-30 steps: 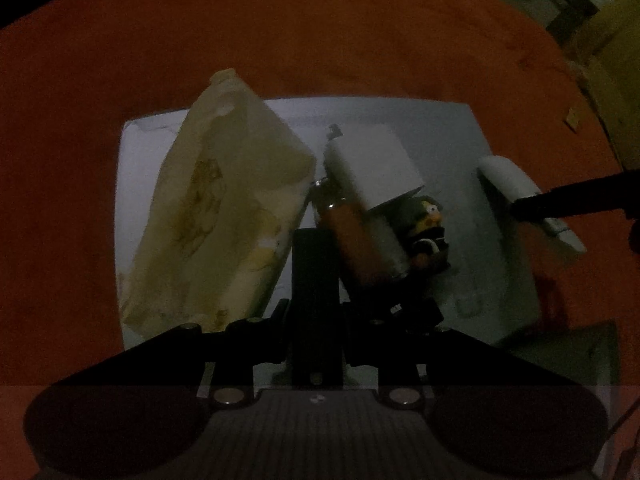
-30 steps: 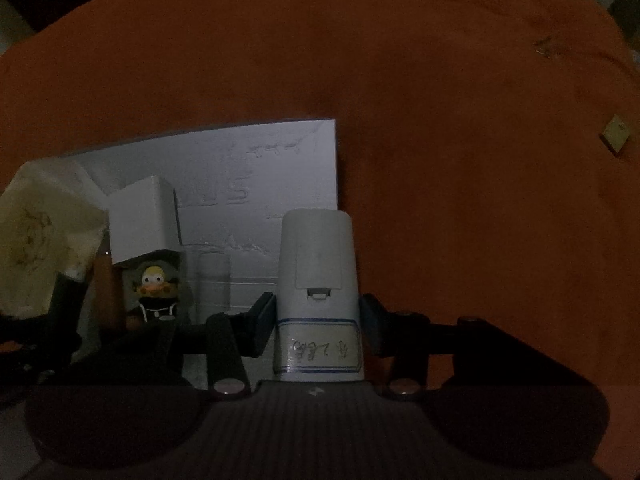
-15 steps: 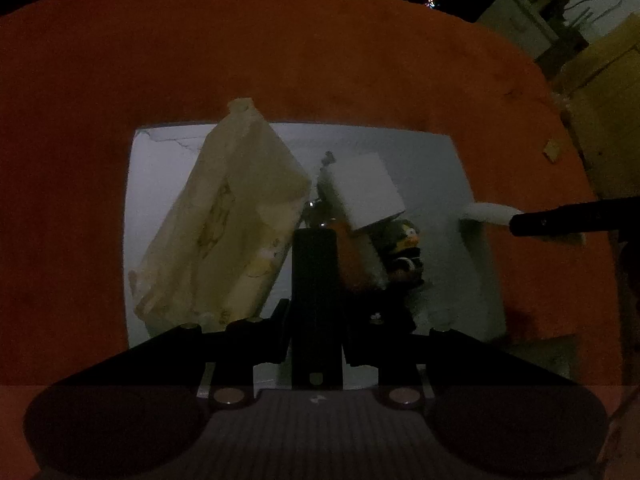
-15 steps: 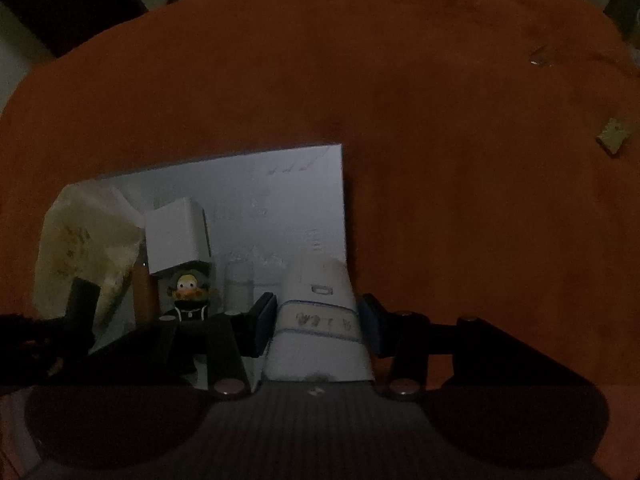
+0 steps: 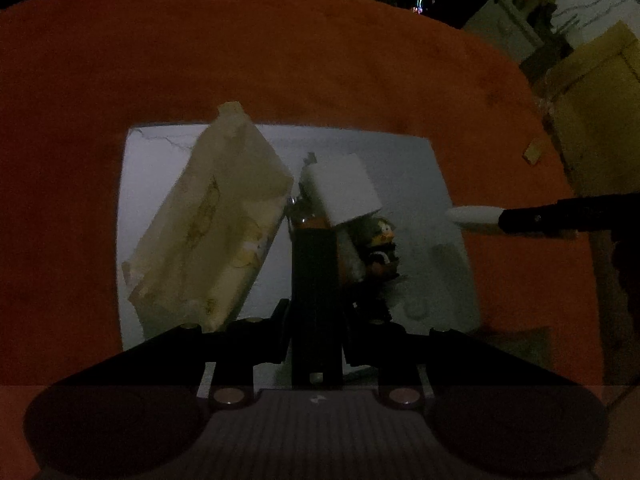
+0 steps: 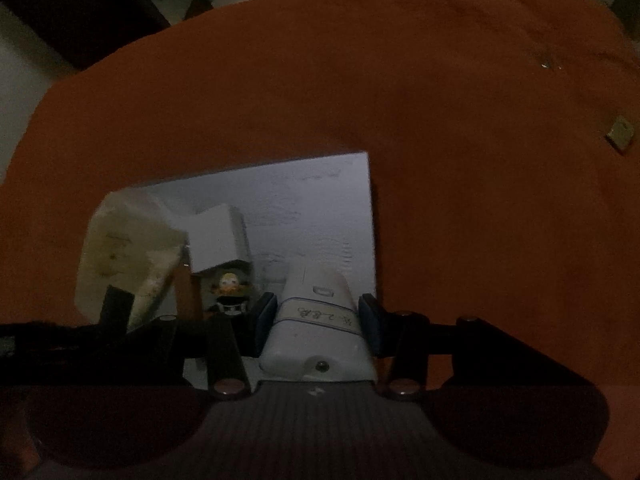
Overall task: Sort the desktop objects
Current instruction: 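Lift the white remote control with the right tool toward the box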
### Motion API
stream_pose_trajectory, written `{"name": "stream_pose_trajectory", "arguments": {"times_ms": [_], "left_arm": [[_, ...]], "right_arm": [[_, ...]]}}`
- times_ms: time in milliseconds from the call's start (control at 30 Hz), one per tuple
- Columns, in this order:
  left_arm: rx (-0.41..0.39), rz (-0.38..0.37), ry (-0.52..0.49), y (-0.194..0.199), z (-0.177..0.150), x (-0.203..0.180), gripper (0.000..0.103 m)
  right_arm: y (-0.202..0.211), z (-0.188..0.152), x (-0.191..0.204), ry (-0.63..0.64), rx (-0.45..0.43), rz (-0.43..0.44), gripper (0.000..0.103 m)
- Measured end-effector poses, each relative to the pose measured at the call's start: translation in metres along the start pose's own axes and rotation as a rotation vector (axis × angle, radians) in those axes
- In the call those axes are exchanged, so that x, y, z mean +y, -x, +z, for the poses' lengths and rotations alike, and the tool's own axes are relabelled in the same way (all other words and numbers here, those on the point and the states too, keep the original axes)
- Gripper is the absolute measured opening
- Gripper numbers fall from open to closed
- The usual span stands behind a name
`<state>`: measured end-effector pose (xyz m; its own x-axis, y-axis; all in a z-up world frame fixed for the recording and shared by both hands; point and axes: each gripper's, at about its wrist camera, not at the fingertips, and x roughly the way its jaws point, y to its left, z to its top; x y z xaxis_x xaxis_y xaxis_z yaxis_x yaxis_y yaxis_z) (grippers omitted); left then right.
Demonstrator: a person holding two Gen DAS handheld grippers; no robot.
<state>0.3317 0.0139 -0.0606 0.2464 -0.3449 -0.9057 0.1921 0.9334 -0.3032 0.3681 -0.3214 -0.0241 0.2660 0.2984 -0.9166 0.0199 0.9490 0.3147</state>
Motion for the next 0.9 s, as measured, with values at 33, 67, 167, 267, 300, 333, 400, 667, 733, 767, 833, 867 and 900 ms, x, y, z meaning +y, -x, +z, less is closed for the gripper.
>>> {"name": "stream_pose_trajectory", "arguments": {"times_ms": [33,67,167,267,300,333,400,667,733,767,833,867,900], "left_arm": [[-0.008,-0.005,0.002,0.004,0.0,0.001,0.021],[-0.015,-0.011,0.003,0.007,0.0,0.002,0.021],[-0.037,-0.036,0.007,0.017,-0.002,0.004,0.021],[-0.048,-0.041,-0.003,0.022,-0.003,0.002,0.021],[-0.048,-0.045,-0.009,0.024,-0.004,0.001,0.021],[-0.046,-0.049,-0.015,0.026,-0.005,0.0,0.021],[-0.045,-0.056,-0.037,0.03,-0.007,-0.002,0.021],[-0.077,-0.102,-0.099,0.063,-0.025,-0.004,0.021],[-0.083,-0.11,-0.129,0.072,-0.034,-0.006,0.021],[-0.088,-0.115,-0.145,0.077,-0.04,-0.006,0.021],[-0.094,-0.115,-0.167,0.085,-0.052,-0.006,0.021],[-0.093,-0.114,-0.173,0.087,-0.058,-0.005,0.021],[-0.089,-0.116,-0.178,0.089,-0.065,-0.004,0.021]], "right_arm": [[0.004,-0.001,0.002,0.003,-0.004,0.003,0.048],[0.007,-0.001,0.004,0.006,-0.008,0.005,0.048],[0.019,-0.005,0.009,0.017,-0.021,0.018,0.048],[0.029,-0.009,0.015,0.027,-0.029,0.029,0.048],[0.032,-0.011,0.016,0.029,-0.028,0.032,0.048],[0.035,-0.013,0.018,0.031,-0.028,0.036,0.048],[0.042,-0.018,0.021,0.037,-0.023,0.066,0.048],[0.069,-0.049,0.043,0.089,-0.022,0.14,0.048],[0.074,-0.061,0.05,0.122,-0.011,0.147,0.048],[0.077,-0.067,0.054,0.14,-0.006,0.15,0.048],[0.082,-0.08,0.06,0.166,0.003,0.163,0.048],[0.085,-0.086,0.062,0.177,0.008,0.17,0.048],[0.087,-0.091,0.065,0.186,0.013,0.177,0.048]]}}
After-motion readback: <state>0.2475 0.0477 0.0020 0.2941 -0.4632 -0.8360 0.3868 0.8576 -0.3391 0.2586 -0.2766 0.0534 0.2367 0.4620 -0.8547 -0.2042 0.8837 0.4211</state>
